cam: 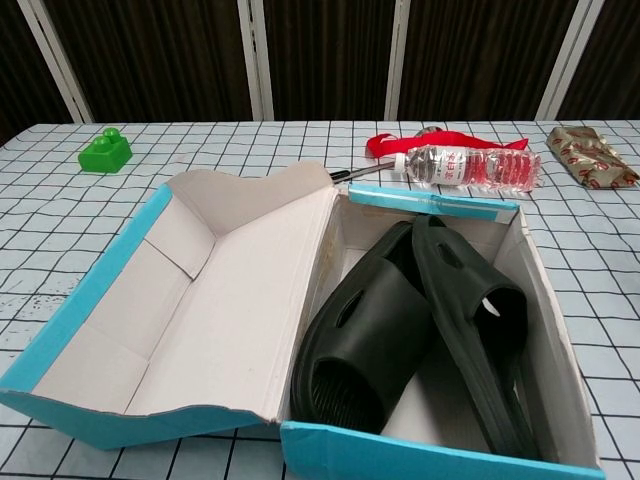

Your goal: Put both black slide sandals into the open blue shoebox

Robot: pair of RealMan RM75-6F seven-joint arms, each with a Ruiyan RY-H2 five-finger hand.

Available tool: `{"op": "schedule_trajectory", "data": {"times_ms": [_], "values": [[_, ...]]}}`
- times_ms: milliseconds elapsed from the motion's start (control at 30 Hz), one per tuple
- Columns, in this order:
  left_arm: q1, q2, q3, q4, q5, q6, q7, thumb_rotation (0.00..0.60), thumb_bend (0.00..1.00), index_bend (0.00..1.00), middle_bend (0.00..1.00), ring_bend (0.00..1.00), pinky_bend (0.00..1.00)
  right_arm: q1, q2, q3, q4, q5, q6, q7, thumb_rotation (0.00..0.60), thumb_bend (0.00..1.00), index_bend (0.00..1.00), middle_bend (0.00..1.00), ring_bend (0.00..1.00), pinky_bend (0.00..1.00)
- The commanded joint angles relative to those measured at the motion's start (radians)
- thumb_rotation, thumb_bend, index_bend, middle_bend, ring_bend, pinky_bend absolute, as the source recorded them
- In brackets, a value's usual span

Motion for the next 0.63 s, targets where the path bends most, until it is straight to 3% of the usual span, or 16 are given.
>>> {"op": "schedule_trajectory", "data": {"times_ms": [33, 633], "values": [[0.002, 0.015, 0.003, -0.028, -0.019, -0.017, 0.025, 0.600, 0.08, 0.12, 0.03, 0.00, 0.10, -0.053, -0.014, 0.018, 0.042, -0.023, 0.012, 0.051, 0.600, 0.24, 0.20, 0.16, 0.16, 0.11], [0.002, 0.035, 0.007, -0.048, -0.027, -0.031, 0.021, 0.600, 0.08, 0.12, 0.03, 0.00, 0.10, -0.155, 0.038, 0.093, 0.007, -0.039, -0.062, 0.051, 0.600, 0.24, 0.20, 0.16, 0.16, 0.10]]}}
